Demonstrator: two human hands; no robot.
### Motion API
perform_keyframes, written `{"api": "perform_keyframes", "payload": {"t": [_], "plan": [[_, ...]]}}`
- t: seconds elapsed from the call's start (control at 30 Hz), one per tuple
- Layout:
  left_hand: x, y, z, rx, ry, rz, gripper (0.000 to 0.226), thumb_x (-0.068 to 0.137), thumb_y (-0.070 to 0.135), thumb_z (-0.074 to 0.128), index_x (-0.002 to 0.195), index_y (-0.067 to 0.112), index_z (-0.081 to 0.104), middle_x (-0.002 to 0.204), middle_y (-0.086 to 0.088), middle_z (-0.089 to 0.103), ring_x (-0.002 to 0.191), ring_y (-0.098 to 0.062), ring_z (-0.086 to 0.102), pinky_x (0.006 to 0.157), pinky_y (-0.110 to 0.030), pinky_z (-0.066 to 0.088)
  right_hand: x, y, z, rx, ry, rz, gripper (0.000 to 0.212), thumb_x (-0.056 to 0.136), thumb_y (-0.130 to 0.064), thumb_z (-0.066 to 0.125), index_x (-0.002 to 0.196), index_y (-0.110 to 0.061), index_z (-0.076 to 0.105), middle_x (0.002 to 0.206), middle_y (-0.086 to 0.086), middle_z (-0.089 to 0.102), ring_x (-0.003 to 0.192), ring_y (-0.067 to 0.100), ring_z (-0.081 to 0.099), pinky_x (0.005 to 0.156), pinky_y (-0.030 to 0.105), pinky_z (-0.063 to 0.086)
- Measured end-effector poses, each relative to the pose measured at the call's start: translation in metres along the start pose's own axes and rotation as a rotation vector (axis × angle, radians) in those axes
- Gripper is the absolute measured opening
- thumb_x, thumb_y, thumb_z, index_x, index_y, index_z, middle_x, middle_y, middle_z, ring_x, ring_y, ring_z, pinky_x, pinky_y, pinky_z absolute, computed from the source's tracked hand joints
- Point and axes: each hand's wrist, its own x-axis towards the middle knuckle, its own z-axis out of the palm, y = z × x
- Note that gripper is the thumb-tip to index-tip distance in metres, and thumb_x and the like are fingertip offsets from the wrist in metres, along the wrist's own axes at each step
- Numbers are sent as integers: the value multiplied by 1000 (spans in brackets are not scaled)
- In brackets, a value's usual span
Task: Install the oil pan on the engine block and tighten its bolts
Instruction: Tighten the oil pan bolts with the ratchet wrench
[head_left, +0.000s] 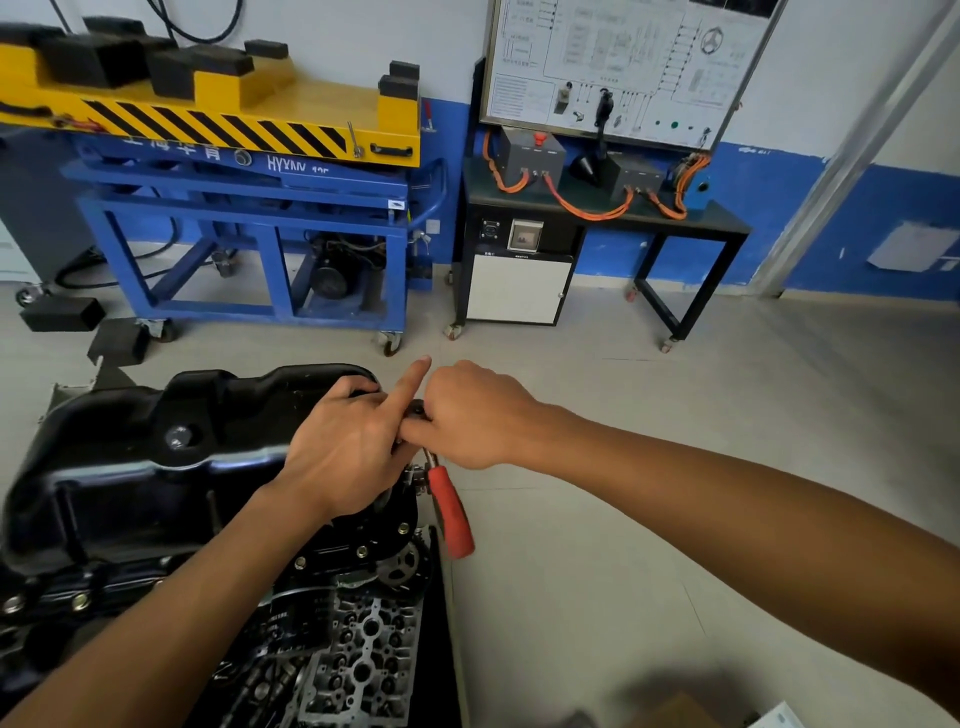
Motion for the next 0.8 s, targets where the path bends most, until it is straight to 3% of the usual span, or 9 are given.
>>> {"api": "perform_keyframes", "payload": {"t": [0.27, 0.47, 0.53, 0.6, 0.7, 0.8], "plan": [[0, 0, 0, 35, -34, 11, 79, 76, 20, 79, 144, 8, 40, 65, 0, 68, 64, -22, 68, 99, -32, 33, -5, -3, -5, 4, -55, -9, 44, 89, -38, 68, 56, -21, 44, 51, -4, 46, 48, 13, 46, 49, 28, 33], [1, 0, -2, 3, -45, 20, 63, 84, 27, 76, 135, 16, 39, 65, 1, 67, 67, -24, 67, 97, -32, 31, -6, 1, -15, -338, 38, -120, 33, 92, -11, 60, 65, -23, 46, 65, -2, 43, 55, 17, 43, 46, 29, 24], [1, -2, -2, 9, -58, 29, 68, 83, 26, 78, 136, 14, 38, 64, 2, 67, 66, -24, 67, 98, -31, 31, -4, 1, -16, -410, 65, -142, 20, 90, -1, 54, 80, -18, 60, 67, -2, 40, 56, 17, 40, 47, 29, 23], [1, -2, -2, 24, -54, 26, 75, 82, 26, 79, 141, 10, 36, 62, 1, 66, 65, -23, 67, 97, -31, 31, 0, 3, -15, -431, 70, -153, 30, 88, 5, 50, 104, -16, 66, 70, -1, 41, 61, 21, 47, 49, 31, 28], [1, -1, -2, 48, -25, 6, 85, 81, 27, 80, 147, -1, 36, 62, 1, 67, 71, -26, 69, 96, -30, 30, 4, 11, -12, -399, 9, -182, 49, 87, 7, 47, 130, -16, 56, 92, 7, 54, 78, 27, 56, 56, 35, 36], [0, -3, 0, 20, -8, 8, 97, 83, 29, 77, 155, -1, 20, 64, 3, 69, 75, -25, 70, 98, -29, 29, 0, 20, -4, -281, -35, -245, 54, 88, 4, 51, 139, -16, 46, 115, 5, 54, 93, 16, 47, 66, 32, 38]]}}
